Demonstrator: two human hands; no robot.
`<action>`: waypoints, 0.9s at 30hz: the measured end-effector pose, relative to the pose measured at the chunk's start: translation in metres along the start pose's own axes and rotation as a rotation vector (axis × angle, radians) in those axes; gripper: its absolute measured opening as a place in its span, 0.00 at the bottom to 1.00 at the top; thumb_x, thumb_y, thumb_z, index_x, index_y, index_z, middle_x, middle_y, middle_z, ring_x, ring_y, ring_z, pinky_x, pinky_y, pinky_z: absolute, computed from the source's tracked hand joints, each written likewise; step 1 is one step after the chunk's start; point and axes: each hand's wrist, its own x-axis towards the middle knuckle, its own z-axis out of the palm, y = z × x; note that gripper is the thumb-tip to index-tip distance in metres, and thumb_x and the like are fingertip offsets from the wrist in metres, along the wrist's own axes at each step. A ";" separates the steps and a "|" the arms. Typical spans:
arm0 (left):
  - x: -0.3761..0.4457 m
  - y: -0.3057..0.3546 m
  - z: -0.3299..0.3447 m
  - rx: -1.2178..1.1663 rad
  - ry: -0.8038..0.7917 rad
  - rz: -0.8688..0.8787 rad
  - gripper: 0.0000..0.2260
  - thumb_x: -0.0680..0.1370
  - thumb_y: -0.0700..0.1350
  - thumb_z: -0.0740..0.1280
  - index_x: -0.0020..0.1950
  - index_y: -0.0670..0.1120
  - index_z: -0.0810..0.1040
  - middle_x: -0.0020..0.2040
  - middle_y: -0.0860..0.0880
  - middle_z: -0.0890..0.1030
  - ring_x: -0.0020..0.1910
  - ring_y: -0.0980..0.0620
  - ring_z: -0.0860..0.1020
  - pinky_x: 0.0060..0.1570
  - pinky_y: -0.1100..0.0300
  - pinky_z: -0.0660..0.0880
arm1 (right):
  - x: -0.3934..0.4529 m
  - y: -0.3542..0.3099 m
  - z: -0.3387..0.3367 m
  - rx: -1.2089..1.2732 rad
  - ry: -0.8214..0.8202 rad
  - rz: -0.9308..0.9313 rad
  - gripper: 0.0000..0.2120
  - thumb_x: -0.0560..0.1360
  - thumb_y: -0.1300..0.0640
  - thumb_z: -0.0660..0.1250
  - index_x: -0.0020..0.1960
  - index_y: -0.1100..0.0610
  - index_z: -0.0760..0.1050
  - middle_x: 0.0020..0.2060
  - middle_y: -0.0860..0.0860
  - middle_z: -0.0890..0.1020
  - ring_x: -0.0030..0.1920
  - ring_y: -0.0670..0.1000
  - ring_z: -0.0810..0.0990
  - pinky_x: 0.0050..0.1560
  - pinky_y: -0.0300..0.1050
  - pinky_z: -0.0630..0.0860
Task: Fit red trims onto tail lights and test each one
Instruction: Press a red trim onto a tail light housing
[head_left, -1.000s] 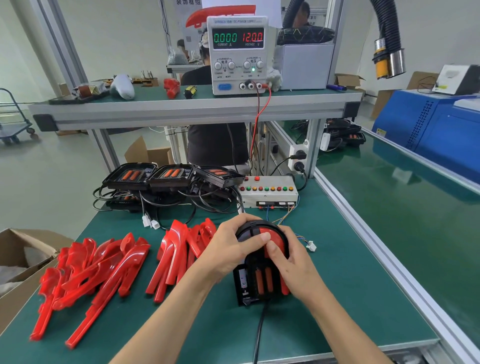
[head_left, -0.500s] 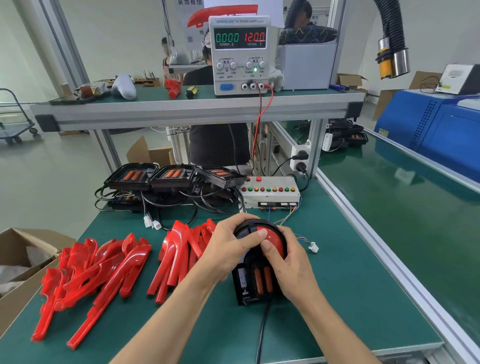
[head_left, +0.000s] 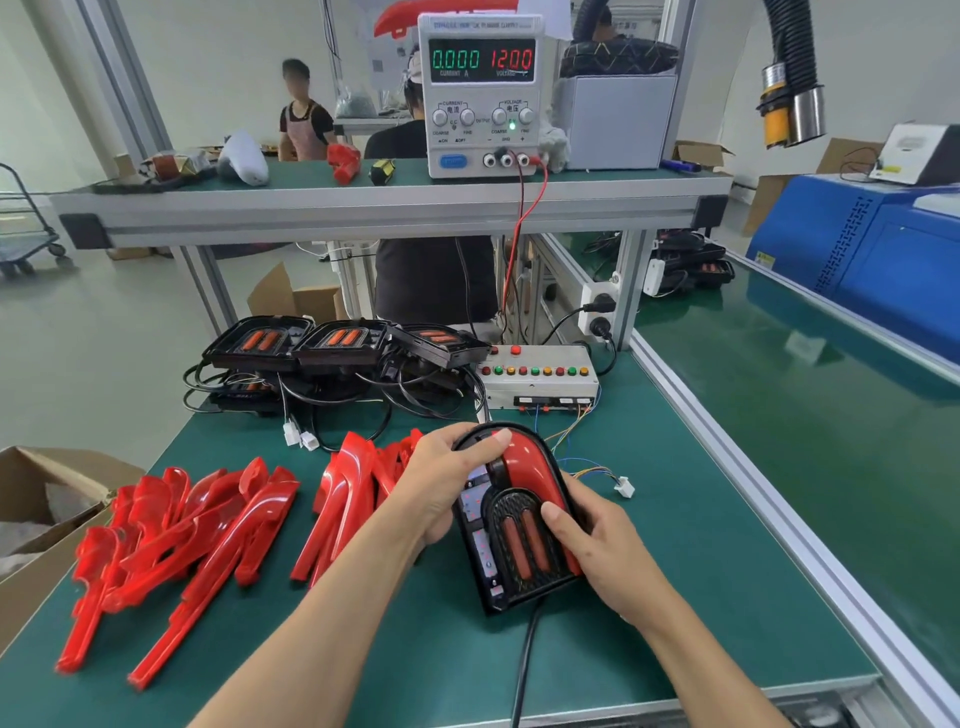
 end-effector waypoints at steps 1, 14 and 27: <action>0.000 0.000 0.000 0.022 -0.003 0.019 0.17 0.72 0.45 0.77 0.57 0.38 0.82 0.53 0.37 0.85 0.50 0.41 0.84 0.60 0.44 0.80 | 0.000 0.000 0.000 0.025 0.013 0.008 0.17 0.83 0.52 0.66 0.71 0.45 0.76 0.64 0.48 0.83 0.65 0.50 0.81 0.64 0.41 0.76; 0.004 0.012 -0.004 -0.049 0.036 -0.107 0.24 0.61 0.45 0.81 0.53 0.37 0.83 0.50 0.37 0.86 0.46 0.41 0.85 0.58 0.41 0.80 | -0.013 -0.002 -0.005 0.301 0.029 0.211 0.22 0.82 0.44 0.58 0.63 0.56 0.83 0.58 0.59 0.85 0.59 0.58 0.84 0.59 0.52 0.81; 0.005 0.016 -0.002 -0.055 0.027 -0.179 0.17 0.69 0.43 0.79 0.55 0.40 0.83 0.50 0.40 0.87 0.45 0.43 0.86 0.55 0.46 0.81 | -0.013 0.009 0.005 0.175 0.145 0.127 0.24 0.80 0.36 0.61 0.62 0.52 0.82 0.56 0.54 0.87 0.60 0.55 0.84 0.67 0.59 0.76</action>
